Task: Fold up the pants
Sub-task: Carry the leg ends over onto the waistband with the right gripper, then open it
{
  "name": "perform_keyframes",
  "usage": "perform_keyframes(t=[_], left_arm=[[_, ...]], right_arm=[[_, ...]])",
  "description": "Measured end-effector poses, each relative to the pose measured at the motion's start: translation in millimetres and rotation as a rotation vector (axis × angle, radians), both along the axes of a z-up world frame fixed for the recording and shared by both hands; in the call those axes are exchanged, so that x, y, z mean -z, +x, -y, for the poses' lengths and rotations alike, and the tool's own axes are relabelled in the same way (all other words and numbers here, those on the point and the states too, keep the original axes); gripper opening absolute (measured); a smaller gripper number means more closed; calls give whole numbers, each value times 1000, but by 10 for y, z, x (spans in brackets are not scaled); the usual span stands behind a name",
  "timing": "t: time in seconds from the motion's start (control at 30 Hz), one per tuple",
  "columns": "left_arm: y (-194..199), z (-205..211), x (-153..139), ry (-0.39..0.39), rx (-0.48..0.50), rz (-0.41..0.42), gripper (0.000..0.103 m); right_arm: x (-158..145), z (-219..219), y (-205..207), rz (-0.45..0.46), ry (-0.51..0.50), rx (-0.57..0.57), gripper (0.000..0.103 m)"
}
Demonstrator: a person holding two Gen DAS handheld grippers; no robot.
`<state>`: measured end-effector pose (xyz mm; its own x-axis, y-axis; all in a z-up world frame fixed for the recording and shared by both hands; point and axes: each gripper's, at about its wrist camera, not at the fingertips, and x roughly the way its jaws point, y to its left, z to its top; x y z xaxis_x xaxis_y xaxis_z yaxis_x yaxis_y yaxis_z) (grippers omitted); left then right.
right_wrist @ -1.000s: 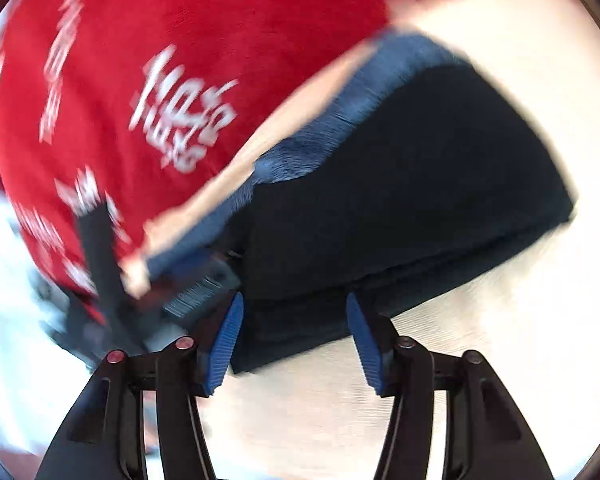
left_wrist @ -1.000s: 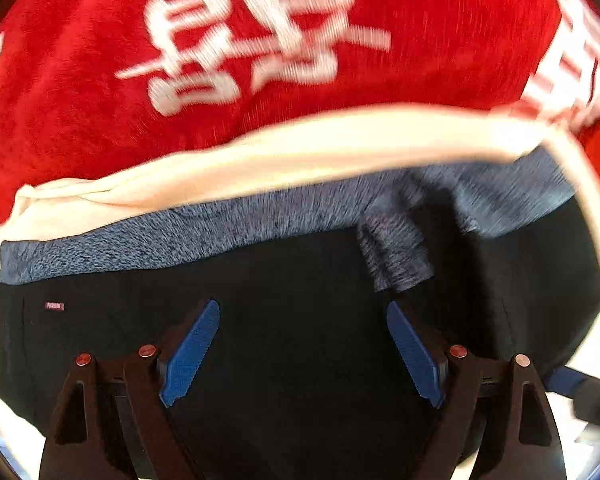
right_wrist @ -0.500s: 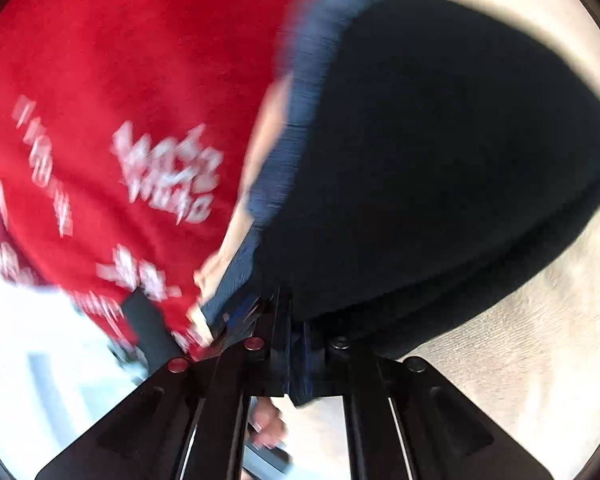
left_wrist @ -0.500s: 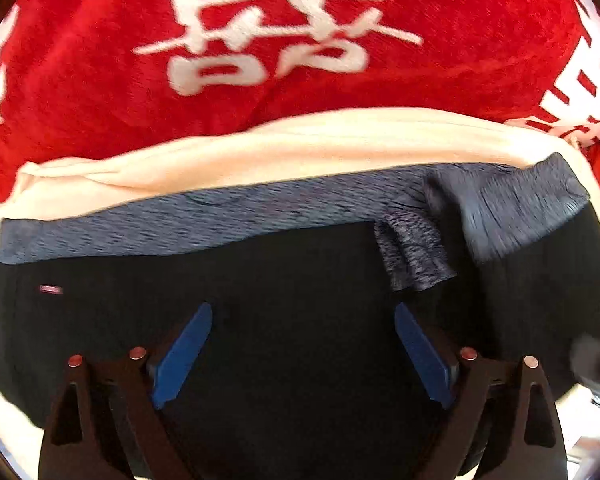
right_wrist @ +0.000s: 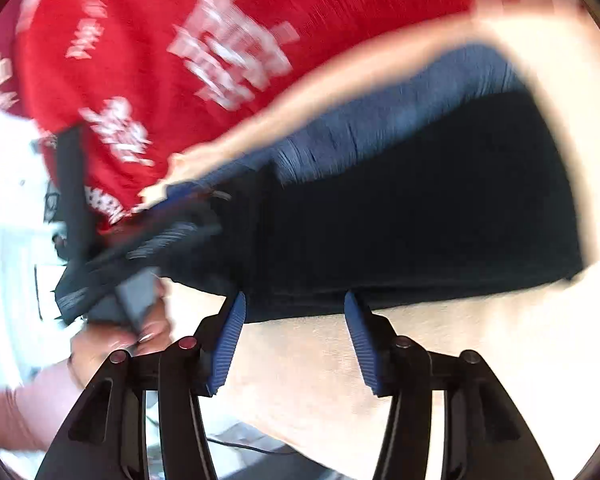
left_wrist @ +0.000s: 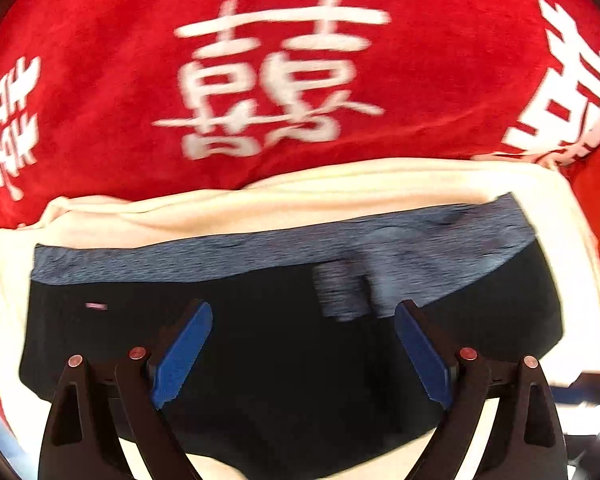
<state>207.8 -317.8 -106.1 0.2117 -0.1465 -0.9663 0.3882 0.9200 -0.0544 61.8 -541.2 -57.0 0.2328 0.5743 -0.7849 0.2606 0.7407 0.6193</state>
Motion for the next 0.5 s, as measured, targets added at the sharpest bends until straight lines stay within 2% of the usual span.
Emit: perform_keyframes(t=[0.07,0.17,0.27,0.3,0.37,0.4,0.43,0.5], left_arm=[[-52,239,-37,-20,13,-12,94],[-68,528,-16,-35,25,-23,94],[-71,737,100,-40,21,-48,94],[-88,801,155,-35,20,-54,94],[-113,855,309,-13,16,-66,94],[-135,863,393,11,9,-80,94],[-157,855,502,43,-2,-100,94],[-200,807,578,48,-14,-117,94]], right_arm=[[-65,435,33,21,-66,58,56],[232,1089,204,-21,-87,164,56],[770,1472,398,-104,10,209,56],[880,1484,456,-117,46,210,56],[1160,1445,603,-138,179,197,55],[1267,1442,602,-153,223,196,49],[1322,1469,643,-173,220,198,45],[1287,1501,607,-167,243,207,30]])
